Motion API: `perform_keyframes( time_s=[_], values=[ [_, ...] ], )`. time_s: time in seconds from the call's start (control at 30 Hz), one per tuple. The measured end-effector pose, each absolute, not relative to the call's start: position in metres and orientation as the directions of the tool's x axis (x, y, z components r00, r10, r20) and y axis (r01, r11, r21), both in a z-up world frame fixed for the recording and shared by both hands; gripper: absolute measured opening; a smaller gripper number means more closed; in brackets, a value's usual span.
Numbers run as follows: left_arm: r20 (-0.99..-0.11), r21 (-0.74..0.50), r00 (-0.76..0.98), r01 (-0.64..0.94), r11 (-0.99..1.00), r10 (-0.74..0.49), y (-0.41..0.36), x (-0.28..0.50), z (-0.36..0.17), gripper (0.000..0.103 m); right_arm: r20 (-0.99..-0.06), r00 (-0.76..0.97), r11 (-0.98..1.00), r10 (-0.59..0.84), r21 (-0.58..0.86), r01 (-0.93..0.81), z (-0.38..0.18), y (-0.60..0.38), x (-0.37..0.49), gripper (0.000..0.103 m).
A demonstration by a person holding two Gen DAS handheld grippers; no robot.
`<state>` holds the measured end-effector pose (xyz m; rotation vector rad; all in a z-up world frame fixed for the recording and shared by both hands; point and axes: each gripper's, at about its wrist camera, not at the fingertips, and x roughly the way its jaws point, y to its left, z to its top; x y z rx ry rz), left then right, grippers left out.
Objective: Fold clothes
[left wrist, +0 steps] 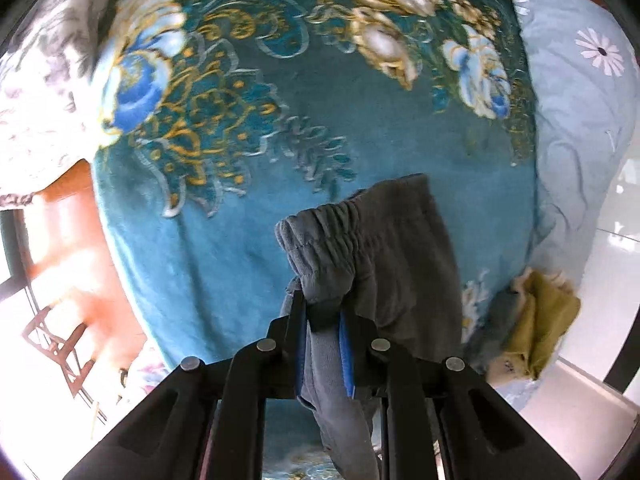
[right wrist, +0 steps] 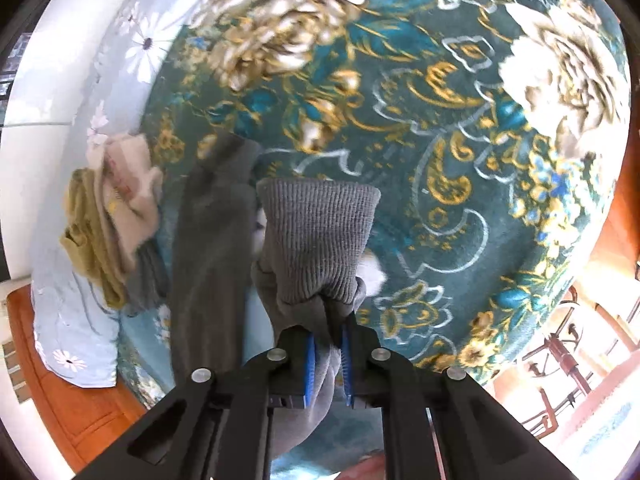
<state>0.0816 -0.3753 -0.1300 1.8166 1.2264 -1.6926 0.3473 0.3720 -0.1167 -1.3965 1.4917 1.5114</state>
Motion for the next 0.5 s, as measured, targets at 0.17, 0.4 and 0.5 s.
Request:
perform_keyframes(
  time_s=[0.17,0.4,0.5],
  values=[
    [-0.921,-0.291,-0.089,0.807,-0.515,0.380,-0.370,0.057,-0.133,0.015,-0.936,-0.257,-0.210,-0.241,0.309,-0.928,-0.093,0.378,0.322,0.011],
    [-0.889,-0.300,-0.076,0.842,-0.448,0.452,-0.359,0.009,-0.143,0.016,-0.941,-0.219,-0.197,-0.258,0.273,-0.942,-0.087,0.391,0.276,0.011],
    [-0.880,-0.304,-0.079,0.851,-0.428,0.467,-0.350,-0.016,-0.150,0.016,-0.940,-0.197,-0.179,-0.279,0.253,-0.951,-0.096,0.399,0.253,0.011]
  ],
)
